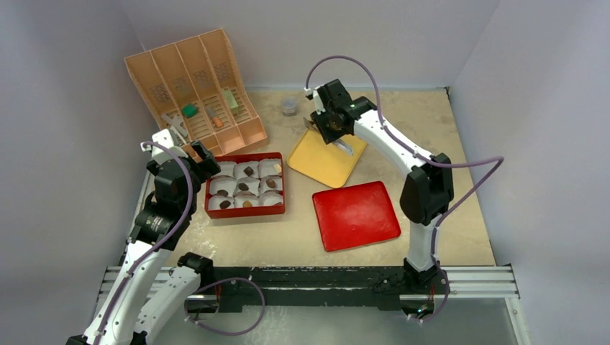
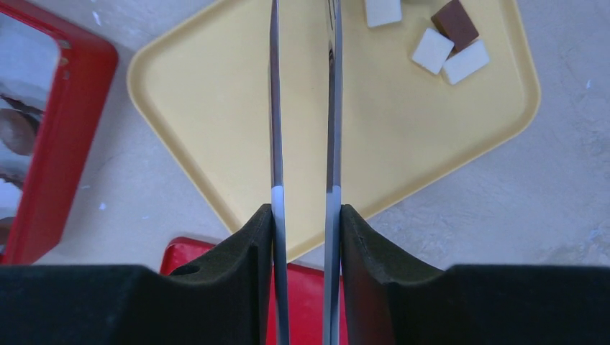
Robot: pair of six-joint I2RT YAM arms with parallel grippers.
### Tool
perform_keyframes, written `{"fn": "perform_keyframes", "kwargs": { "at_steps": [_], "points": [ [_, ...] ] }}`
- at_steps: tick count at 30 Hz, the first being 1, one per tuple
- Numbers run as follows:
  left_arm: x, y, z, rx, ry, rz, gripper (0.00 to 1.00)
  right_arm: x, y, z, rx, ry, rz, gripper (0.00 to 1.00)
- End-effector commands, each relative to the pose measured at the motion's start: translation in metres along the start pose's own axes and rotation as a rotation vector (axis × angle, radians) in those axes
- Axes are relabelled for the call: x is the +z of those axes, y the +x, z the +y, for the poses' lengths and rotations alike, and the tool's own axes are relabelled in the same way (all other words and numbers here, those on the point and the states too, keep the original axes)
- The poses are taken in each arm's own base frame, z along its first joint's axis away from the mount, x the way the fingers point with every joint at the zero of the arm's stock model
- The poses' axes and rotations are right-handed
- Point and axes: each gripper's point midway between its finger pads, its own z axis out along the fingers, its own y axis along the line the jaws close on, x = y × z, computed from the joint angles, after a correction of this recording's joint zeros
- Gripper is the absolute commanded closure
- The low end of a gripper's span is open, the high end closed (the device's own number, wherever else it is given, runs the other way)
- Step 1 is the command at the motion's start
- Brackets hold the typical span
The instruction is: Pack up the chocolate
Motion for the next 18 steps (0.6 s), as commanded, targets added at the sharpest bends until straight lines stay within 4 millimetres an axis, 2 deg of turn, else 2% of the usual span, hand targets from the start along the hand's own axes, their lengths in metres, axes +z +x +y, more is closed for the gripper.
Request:
{"fn": "perform_keyframes", "kwargs": {
  "at_steps": [1,8,18],
  "points": [
    [-0.003,-0.02,-0.008,-0.021,0.029,-0.056,0.15,-0.05,-0.045,0.012,0.047,-0.061,-0.183,0.69],
    [-0.004,-0.021,-0.006,-0.022,0.021,-0.061,0.15,-0.075,-0.069,0.051,0.055,-0.146,-0.275,0.69],
    [-0.009,-0.028,0.001,-0.036,0.001,-0.09,0.15,-0.091,-0.092,0.139,-0.019,-0.294,-0.348,0.69]
  ]
}}
